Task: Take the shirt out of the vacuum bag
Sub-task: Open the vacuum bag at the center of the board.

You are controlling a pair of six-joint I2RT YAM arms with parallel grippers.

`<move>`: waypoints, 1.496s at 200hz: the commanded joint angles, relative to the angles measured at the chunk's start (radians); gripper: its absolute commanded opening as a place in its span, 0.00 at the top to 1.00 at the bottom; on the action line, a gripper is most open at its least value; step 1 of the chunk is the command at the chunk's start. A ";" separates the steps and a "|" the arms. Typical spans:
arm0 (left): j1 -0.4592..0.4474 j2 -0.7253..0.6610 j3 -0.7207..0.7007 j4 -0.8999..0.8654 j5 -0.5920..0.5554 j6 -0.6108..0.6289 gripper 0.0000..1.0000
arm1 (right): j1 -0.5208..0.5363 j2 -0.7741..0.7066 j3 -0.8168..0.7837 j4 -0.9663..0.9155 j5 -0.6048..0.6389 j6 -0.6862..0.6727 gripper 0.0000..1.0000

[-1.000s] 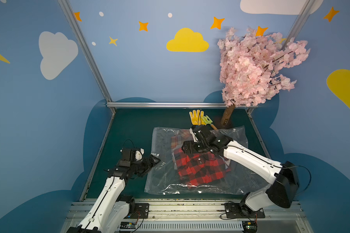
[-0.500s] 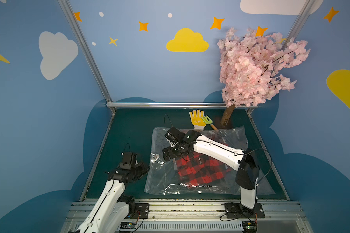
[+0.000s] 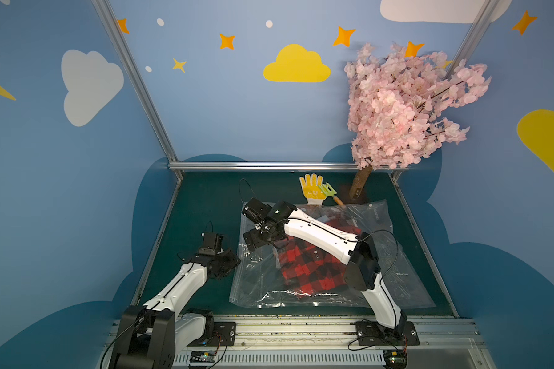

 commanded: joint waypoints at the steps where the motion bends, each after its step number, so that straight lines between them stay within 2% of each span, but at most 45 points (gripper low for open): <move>1: -0.010 -0.007 -0.030 0.061 0.057 0.001 0.66 | 0.001 0.046 0.067 -0.039 0.003 -0.018 0.03; 43: -0.010 -0.059 -0.075 0.035 0.055 -0.004 0.65 | -0.006 0.115 0.116 -0.015 -0.027 0.006 0.03; 62: -0.005 -0.118 -0.092 -0.028 0.004 -0.024 0.65 | -0.006 0.124 0.118 0.016 -0.018 0.013 0.03; 70: 0.003 -0.155 -0.098 -0.061 -0.057 -0.036 0.64 | -0.004 0.127 0.118 0.029 -0.005 0.011 0.03; 106: 0.073 -0.359 -0.102 -0.191 -0.147 -0.053 0.63 | 0.012 0.143 0.121 0.066 0.105 0.039 0.03; 138: 0.120 -0.441 -0.080 -0.261 -0.162 -0.038 0.63 | 0.051 0.157 0.122 0.112 0.246 0.039 0.03; 163: 0.144 -0.460 -0.070 -0.262 -0.166 -0.030 0.63 | 0.097 0.174 0.126 0.187 0.384 0.034 0.03; 241: 0.193 -0.464 -0.038 -0.267 -0.154 0.014 0.63 | 0.116 0.320 0.302 0.167 0.422 0.024 0.03; 299: 0.200 -0.471 -0.049 -0.258 -0.139 0.025 0.63 | 0.118 0.353 0.283 0.089 0.499 -0.001 0.03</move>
